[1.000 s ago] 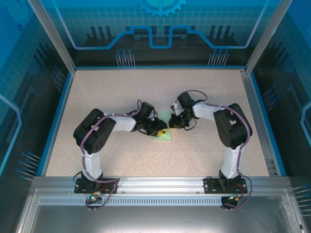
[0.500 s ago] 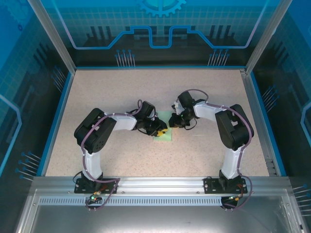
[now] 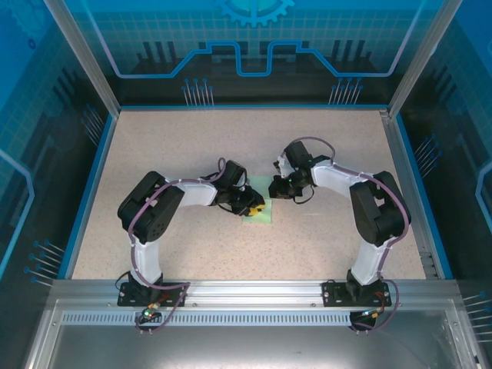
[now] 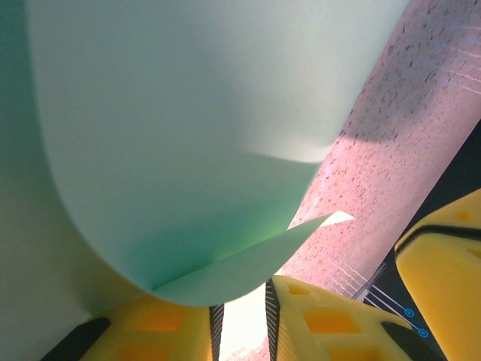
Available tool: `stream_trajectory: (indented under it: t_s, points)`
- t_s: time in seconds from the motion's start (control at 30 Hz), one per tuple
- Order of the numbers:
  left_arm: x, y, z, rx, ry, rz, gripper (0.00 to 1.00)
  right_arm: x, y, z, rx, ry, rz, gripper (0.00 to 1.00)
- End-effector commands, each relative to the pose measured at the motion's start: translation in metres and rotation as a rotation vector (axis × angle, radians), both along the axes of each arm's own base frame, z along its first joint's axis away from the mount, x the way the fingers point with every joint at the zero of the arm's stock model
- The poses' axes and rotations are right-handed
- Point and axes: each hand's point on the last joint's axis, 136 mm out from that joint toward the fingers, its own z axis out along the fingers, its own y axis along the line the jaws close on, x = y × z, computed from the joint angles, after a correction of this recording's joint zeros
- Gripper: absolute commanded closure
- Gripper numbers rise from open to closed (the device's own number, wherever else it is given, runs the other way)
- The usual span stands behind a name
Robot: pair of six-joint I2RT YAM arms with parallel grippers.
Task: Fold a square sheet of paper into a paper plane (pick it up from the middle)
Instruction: Fold the triangle a second time at the center of the table.
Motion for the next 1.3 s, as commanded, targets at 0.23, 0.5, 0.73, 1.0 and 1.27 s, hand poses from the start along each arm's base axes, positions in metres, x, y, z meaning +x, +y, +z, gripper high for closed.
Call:
stream_trajectory:
  t_s: [0.23,0.5,0.73,1.0,1.27]
  points:
    - [-0.012,0.011,-0.019,0.081,0.062,0.022,0.76,-0.012,0.017,-0.018,0.043,0.085,0.061,0.89]
    - [-0.013,0.011,-0.017,0.078,0.06,0.023,0.76,-0.007,0.016,-0.028,0.022,0.094,0.059,0.89]
    - [-0.014,0.011,-0.014,0.072,0.052,0.019,0.76,-0.005,0.018,-0.034,0.019,0.1,0.062,0.9]
    - [-0.015,0.008,-0.011,0.061,0.051,0.011,0.76,-0.005,0.02,-0.04,0.016,0.115,0.071,0.89]
    - [-0.009,0.0,0.009,0.009,-0.003,-0.007,0.74,-0.008,0.017,-0.044,0.0,0.128,0.074,0.9]
